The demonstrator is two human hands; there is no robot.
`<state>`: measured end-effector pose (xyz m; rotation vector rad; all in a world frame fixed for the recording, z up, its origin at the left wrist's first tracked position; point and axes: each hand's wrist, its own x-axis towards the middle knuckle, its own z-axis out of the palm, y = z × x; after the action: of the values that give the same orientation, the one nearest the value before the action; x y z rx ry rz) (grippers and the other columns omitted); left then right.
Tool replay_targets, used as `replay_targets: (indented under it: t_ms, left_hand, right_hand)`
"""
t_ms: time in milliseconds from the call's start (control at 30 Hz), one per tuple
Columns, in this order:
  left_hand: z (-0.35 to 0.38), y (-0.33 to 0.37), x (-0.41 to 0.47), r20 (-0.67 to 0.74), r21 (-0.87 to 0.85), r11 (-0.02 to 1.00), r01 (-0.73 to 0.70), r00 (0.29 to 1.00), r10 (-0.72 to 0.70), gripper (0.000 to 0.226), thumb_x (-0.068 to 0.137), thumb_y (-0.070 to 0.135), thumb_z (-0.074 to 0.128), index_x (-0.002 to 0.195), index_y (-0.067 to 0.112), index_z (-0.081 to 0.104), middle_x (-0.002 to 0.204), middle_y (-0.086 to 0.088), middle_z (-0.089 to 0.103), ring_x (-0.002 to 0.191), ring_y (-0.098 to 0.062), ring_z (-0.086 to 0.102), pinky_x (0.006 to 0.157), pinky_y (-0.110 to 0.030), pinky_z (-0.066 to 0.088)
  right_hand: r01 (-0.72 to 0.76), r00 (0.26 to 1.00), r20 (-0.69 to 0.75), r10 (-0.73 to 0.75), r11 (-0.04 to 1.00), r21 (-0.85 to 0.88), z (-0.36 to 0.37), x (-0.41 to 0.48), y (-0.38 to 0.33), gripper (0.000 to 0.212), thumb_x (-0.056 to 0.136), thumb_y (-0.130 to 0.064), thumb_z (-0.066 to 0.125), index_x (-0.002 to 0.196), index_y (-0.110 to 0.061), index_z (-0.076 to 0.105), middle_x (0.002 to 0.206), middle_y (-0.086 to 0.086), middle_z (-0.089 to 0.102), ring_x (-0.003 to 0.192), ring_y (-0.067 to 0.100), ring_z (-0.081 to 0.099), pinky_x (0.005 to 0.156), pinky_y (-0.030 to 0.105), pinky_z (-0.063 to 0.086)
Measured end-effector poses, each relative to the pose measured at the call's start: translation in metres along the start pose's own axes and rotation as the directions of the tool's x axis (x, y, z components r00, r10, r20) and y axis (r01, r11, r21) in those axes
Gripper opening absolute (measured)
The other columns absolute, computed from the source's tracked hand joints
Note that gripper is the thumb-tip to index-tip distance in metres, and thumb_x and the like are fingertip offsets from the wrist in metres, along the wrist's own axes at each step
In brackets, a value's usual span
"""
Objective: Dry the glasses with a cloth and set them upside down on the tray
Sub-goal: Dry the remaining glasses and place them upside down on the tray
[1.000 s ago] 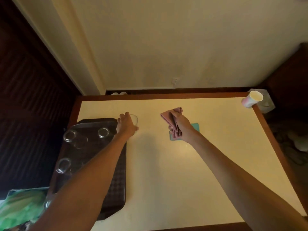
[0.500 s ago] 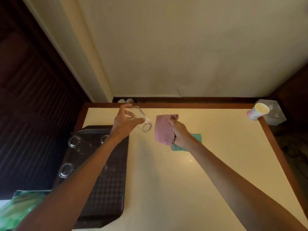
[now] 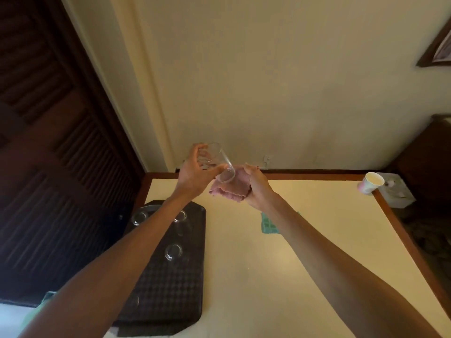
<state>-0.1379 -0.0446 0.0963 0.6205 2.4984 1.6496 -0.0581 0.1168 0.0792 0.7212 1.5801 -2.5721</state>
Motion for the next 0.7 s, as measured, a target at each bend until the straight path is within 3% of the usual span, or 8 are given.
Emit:
replay_targets:
  t_ms: [133,300,367,400,467,500,600,700]
  left_hand:
    - [-0.015,0.003,-0.013,0.027,0.005,0.999,-0.052,0.998,0.052,0.078,0.074,0.045,0.091,0.138,0.027,0.050,0.114,0.014,0.063,0.098,0.000,0.069,0.087,-0.026,0.058]
    - [-0.026,0.010,-0.019,0.113,0.014,0.996,-0.086,0.990,0.084,0.084,0.075,0.039,0.091,0.146,0.025,0.048,0.113,0.018,0.059,0.097,0.005,0.063,0.084,-0.022,0.057]
    - [-0.035,0.013,-0.015,0.090,-0.037,0.999,-0.030,0.995,0.033,0.088,0.074,0.036,0.092,0.149,0.028,0.046,0.113,0.018,0.060,0.100,0.003,0.062,0.082,-0.022,0.056]
    - [-0.040,0.014,-0.014,0.081,-0.089,0.996,0.017,0.997,-0.010,0.089,0.073,0.036,0.093,0.147,0.029,0.045,0.113,0.017,0.061,0.102,0.000,0.063,0.083,-0.024,0.055]
    - [-0.045,0.015,-0.015,0.097,-0.228,0.965,0.129,0.989,-0.110,0.082,0.070,0.036,0.094,0.137,0.025,0.047,0.113,0.010,0.066,0.103,-0.008,0.068,0.087,-0.028,0.056]
    - [-0.045,0.017,-0.018,0.126,-0.288,0.941,0.177,0.981,-0.146,0.080,0.067,0.040,0.093,0.132,0.019,0.050,0.114,0.005,0.069,0.101,-0.012,0.072,0.089,-0.031,0.058]
    - [-0.033,0.022,-0.030,0.231,-0.395,0.872,0.289,0.950,-0.210,0.079,0.066,0.052,0.085,0.127,0.009,0.060,0.112,-0.006,0.073,0.084,-0.017,0.074,0.086,-0.034,0.056]
    - [-0.013,0.025,-0.040,0.284,-0.512,0.781,0.356,0.929,-0.237,0.061,0.089,0.050,0.075,0.126,0.003,0.065,0.111,-0.012,0.072,0.097,-0.030,0.067,0.088,-0.044,0.052]
  right_hand:
    - [0.016,1.000,-0.021,-0.015,0.997,0.073,0.010,-0.016,0.001,0.042,0.108,-0.035,0.035,0.112,-0.005,0.064,0.110,0.016,0.068,0.096,0.028,0.069,0.082,0.043,0.058]
    - [0.053,0.994,-0.091,-0.052,0.999,0.000,0.028,-0.027,0.006,0.042,0.106,-0.038,0.041,0.115,-0.006,0.066,0.113,0.018,0.069,0.105,0.034,0.066,0.089,0.047,0.055]
    - [0.093,0.996,-0.008,-0.093,0.996,-0.006,0.033,-0.034,0.007,0.059,0.099,-0.048,0.052,0.125,0.005,0.057,0.124,0.027,0.062,0.117,0.039,0.060,0.101,0.055,0.048]
    - [0.149,0.988,0.044,-0.149,0.989,-0.004,0.035,-0.034,0.007,0.064,0.095,-0.049,0.057,0.125,0.008,0.054,0.122,0.025,0.061,0.114,0.036,0.062,0.099,0.052,0.050]
    - [0.176,0.981,0.078,-0.175,0.984,0.001,0.042,-0.037,0.001,0.047,0.100,-0.040,0.053,0.121,0.002,0.055,0.116,0.015,0.066,0.106,0.025,0.067,0.090,0.041,0.056]
    - [0.204,0.975,0.094,-0.204,0.979,0.010,0.046,-0.040,-0.003,0.046,0.103,-0.037,0.048,0.128,0.001,0.052,0.121,0.015,0.065,0.112,0.026,0.065,0.097,0.046,0.053]
    - [0.255,0.962,0.115,-0.248,0.966,-0.048,0.050,-0.030,-0.002,0.061,0.095,-0.048,0.057,0.140,-0.008,0.048,0.136,0.017,0.054,0.130,0.035,0.049,0.117,0.065,0.024]
    - [0.187,0.982,0.049,-0.181,0.957,-0.220,0.059,-0.041,-0.004,0.061,0.082,-0.067,0.061,0.124,-0.023,0.059,0.123,0.009,0.064,0.116,0.028,0.061,0.107,0.051,0.043]
